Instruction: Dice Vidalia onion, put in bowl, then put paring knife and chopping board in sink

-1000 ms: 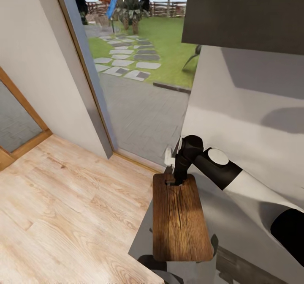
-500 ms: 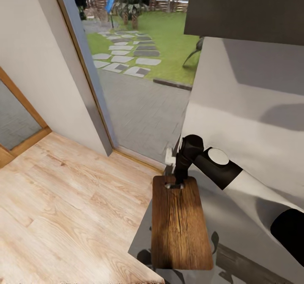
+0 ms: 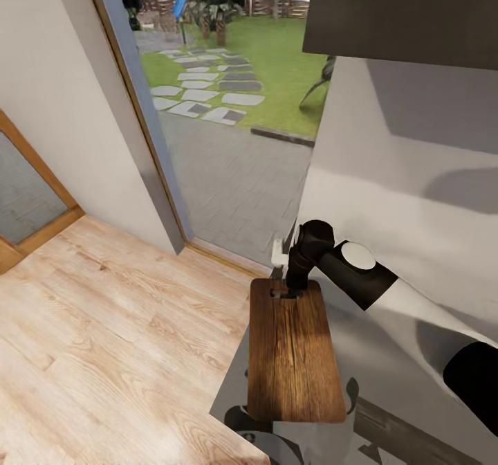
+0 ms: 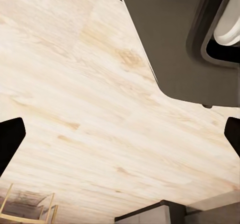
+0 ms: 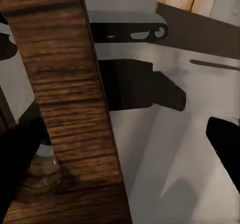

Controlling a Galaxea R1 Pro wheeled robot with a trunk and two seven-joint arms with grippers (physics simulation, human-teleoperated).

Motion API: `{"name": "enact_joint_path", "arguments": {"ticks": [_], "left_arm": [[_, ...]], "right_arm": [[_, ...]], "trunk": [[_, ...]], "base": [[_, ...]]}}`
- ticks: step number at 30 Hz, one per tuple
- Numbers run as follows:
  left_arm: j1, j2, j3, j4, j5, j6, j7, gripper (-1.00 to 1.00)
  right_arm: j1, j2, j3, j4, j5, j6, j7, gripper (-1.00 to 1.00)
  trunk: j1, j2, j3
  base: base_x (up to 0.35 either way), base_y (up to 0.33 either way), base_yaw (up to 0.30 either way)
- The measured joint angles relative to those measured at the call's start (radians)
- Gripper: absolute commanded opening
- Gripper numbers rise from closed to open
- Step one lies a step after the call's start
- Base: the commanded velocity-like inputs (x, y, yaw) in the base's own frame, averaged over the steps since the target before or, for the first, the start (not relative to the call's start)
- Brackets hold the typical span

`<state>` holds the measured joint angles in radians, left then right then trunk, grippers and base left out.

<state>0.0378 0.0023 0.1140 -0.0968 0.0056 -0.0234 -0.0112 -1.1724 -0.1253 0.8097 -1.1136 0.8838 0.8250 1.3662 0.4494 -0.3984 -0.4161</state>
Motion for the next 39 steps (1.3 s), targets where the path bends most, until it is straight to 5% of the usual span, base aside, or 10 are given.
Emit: {"name": "enact_joint_path", "arguments": {"ticks": [39], "left_arm": [[0.000,0.000,0.001,0.000,0.000,0.000,0.000,1.00]], "right_arm": [[0.000,0.000,0.003,0.000,0.002,-0.002,-0.001,-1.00]], "trunk": [[0.000,0.000,0.045]], "base": [[0.000,0.000,0.000]]}}
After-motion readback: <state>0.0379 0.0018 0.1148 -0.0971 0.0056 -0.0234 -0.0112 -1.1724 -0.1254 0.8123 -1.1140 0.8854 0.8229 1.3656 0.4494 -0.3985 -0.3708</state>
